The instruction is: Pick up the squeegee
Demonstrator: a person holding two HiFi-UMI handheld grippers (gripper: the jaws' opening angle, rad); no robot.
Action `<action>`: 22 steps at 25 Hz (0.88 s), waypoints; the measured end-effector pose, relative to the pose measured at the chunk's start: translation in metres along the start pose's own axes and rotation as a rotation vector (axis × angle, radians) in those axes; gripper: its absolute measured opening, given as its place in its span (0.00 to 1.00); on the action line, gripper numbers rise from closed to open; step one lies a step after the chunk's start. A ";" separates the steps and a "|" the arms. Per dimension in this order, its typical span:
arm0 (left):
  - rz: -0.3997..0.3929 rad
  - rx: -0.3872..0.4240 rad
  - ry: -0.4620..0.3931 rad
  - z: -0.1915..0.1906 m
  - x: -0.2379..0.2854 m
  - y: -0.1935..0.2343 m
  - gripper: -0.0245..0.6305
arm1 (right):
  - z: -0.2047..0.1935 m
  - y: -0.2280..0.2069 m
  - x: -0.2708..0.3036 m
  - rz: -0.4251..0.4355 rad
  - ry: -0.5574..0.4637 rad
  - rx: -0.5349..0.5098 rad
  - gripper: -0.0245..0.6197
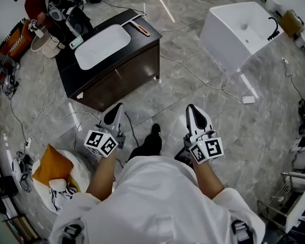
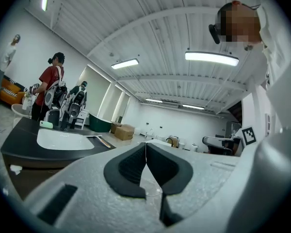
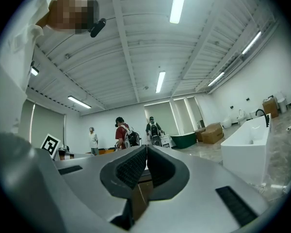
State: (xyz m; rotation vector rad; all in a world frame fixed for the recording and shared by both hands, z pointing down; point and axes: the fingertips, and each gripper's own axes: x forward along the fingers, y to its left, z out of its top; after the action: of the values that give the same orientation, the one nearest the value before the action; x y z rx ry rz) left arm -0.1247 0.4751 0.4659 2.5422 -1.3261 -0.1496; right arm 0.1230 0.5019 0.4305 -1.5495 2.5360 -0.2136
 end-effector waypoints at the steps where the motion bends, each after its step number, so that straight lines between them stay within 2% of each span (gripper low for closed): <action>1: 0.005 -0.010 -0.003 0.001 0.010 0.008 0.06 | 0.002 -0.004 0.012 0.010 0.003 -0.006 0.06; 5: 0.011 -0.042 -0.018 0.010 0.056 0.035 0.06 | 0.012 -0.027 0.063 0.033 0.014 -0.036 0.06; 12: -0.023 -0.052 -0.023 0.036 0.153 0.078 0.06 | 0.033 -0.076 0.151 0.028 0.013 -0.065 0.06; 18: -0.042 0.038 -0.019 0.050 0.223 0.100 0.06 | 0.041 -0.120 0.205 -0.038 0.013 -0.100 0.06; 22: -0.044 0.045 -0.010 0.050 0.260 0.108 0.06 | 0.041 -0.152 0.229 -0.061 0.019 -0.095 0.06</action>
State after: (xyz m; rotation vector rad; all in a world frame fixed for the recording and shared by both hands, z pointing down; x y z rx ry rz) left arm -0.0711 0.1946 0.4573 2.6124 -1.2917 -0.1428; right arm 0.1600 0.2274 0.4073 -1.6684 2.5505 -0.1168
